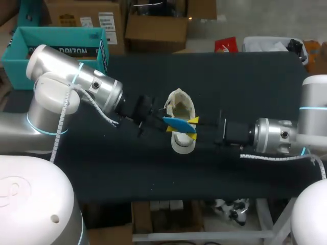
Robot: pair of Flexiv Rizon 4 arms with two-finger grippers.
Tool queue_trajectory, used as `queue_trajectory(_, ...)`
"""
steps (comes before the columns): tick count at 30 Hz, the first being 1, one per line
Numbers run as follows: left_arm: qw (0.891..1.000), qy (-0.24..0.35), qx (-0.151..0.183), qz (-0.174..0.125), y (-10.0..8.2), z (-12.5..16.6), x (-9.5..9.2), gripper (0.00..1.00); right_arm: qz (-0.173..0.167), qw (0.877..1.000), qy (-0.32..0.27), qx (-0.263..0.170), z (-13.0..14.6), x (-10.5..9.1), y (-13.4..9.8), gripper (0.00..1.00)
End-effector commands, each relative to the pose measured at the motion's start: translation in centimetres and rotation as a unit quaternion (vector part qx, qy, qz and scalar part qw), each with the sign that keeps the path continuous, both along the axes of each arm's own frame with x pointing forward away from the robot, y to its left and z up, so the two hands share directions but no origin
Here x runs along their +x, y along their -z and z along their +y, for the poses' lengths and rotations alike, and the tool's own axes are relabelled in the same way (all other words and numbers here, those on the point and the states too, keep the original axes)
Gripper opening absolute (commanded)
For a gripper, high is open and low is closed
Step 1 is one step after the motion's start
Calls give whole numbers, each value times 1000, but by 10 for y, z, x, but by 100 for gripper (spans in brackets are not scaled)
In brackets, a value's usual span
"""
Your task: Open the shoe tongue, take the insole out of the shoe, put the insole back into the shoe, and pack the shoe into the shoebox
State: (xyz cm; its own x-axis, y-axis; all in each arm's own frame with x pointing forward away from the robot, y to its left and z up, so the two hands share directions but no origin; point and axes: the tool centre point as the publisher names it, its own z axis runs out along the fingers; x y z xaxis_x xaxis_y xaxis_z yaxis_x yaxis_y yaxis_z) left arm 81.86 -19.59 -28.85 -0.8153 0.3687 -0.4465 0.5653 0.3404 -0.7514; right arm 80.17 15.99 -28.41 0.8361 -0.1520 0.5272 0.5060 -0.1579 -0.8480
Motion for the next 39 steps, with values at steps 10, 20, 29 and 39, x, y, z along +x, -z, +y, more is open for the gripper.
queue_trajectory(10,998,43,-6,-44,13,-5,29,0,-27,997,21,-65,-4,1,10,100)
queue_trajectory(20,996,51,5,-67,19,-10,46,0,-45,996,28,-75,-2,20,17,49)
queue_trajectory(29,995,57,10,-77,26,-13,59,0,-29,993,41,-106,6,40,28,41)
queue_trajectory(39,995,61,22,-79,30,-13,68,0,-29,988,66,-138,9,36,35,29)
